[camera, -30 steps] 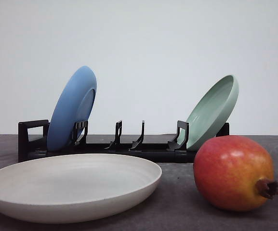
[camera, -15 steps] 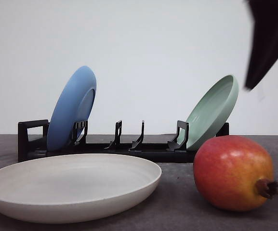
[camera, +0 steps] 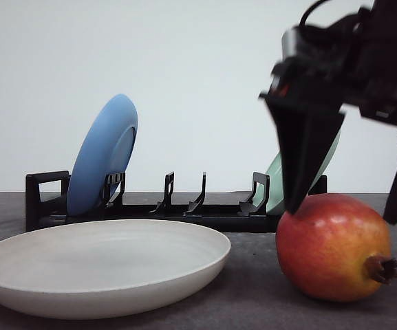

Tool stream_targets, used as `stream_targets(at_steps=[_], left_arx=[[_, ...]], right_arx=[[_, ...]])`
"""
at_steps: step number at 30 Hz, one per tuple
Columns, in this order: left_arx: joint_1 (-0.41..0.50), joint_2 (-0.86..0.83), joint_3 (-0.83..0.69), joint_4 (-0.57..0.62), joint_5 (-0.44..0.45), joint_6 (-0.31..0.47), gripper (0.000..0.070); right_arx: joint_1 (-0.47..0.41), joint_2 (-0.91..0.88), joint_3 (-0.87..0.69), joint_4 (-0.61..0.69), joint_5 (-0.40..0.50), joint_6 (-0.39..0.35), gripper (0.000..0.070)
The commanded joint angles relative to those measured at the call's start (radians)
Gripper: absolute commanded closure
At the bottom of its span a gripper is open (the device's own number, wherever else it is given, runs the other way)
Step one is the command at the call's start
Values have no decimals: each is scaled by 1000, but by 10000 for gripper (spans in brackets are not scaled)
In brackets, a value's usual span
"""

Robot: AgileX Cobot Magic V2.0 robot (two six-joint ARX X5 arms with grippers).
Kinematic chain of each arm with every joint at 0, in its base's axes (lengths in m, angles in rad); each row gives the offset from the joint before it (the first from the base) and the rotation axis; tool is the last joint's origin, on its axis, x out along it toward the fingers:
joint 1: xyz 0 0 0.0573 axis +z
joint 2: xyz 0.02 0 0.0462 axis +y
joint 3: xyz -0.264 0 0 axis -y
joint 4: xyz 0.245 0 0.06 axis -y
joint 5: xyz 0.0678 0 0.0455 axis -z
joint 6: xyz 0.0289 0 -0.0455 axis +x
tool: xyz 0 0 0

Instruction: Place pomegranate in white plate

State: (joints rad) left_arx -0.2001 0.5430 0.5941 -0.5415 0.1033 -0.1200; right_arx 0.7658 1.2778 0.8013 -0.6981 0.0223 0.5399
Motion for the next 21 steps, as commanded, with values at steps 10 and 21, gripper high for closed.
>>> stream_targets(at_steps=[10, 21], left_arx=[[-1, 6, 5, 11, -3, 26, 307], [-1, 5, 5, 11, -3, 28, 307]], right_arx=[[12, 88, 18, 51, -19, 9, 81], [9, 100, 23, 37, -94, -20, 239]])
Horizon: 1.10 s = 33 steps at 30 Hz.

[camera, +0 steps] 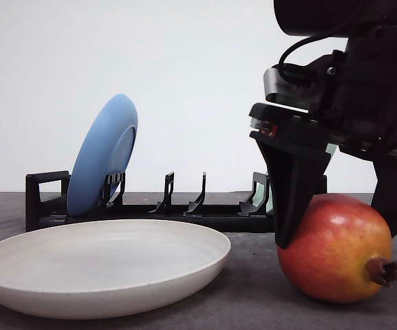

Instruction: Place pomegranate in white plate

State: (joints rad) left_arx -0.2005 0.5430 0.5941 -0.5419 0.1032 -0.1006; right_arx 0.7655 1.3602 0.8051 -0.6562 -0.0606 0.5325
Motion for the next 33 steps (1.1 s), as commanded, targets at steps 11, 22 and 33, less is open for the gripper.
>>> stream_targets(at_steps=[11, 22, 33], left_arx=[[-1, 6, 5, 11, -3, 10, 307], [-1, 6, 5, 11, -10, 10, 307], [-1, 6, 5, 12, -26, 10, 307]], right_arx=[[34, 68, 191, -160, -71, -211, 239], [153, 302, 459, -137, -68, -306, 239], [201, 492, 559, -34, -69, -333, 238]])
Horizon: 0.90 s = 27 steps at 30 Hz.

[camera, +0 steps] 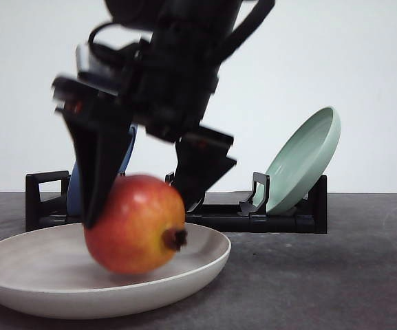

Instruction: Place pomegranate in white plate

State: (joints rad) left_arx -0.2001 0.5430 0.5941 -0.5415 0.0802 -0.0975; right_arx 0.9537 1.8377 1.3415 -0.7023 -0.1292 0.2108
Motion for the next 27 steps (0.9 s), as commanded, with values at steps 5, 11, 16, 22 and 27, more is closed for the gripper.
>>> stream_targets(at_steps=[5, 11, 16, 22, 27], left_arx=[[-1, 6, 5, 11, -6, 6, 307], [-1, 6, 5, 11, -6, 6, 307], [-1, 6, 5, 11, -6, 7, 307], [-1, 6, 5, 11, -6, 7, 307], [-1, 6, 5, 11, -6, 7, 307]], right_arx=[[14, 32, 23, 21, 2, -10, 237], [15, 32, 23, 24, -1, -10, 165], [16, 25, 23, 23, -2, -9, 79], [22, -64, -26, 79, 43, -10, 78], [13, -237, -206, 278, 35, -16, 79]])
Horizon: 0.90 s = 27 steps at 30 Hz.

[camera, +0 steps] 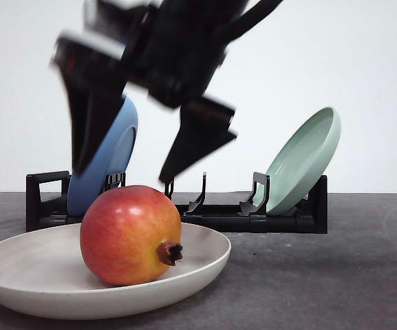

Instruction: Place pomegranate in white plate

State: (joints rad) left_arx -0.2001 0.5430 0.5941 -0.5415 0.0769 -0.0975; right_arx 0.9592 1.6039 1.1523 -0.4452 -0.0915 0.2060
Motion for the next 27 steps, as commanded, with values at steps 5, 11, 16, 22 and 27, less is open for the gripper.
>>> stream_targets(at_steps=[5, 11, 16, 22, 27], left_arx=[[-1, 6, 5, 11, -2, 6, 307], [-1, 6, 5, 11, -2, 6, 307], [-1, 6, 5, 11, -2, 6, 307], [-1, 6, 5, 11, -2, 5, 307], [-1, 6, 5, 10, -3, 5, 307]], right_arx=[[-41, -201, -198, 144, -61, -10, 80], [-157, -413, -328, 122, -101, -13, 80], [-291, -555, -400, 60, -146, -52, 80], [-469, -664, -447, -47, -151, -136, 80], [-613, -712, -480, -54, -193, -140, 81]])
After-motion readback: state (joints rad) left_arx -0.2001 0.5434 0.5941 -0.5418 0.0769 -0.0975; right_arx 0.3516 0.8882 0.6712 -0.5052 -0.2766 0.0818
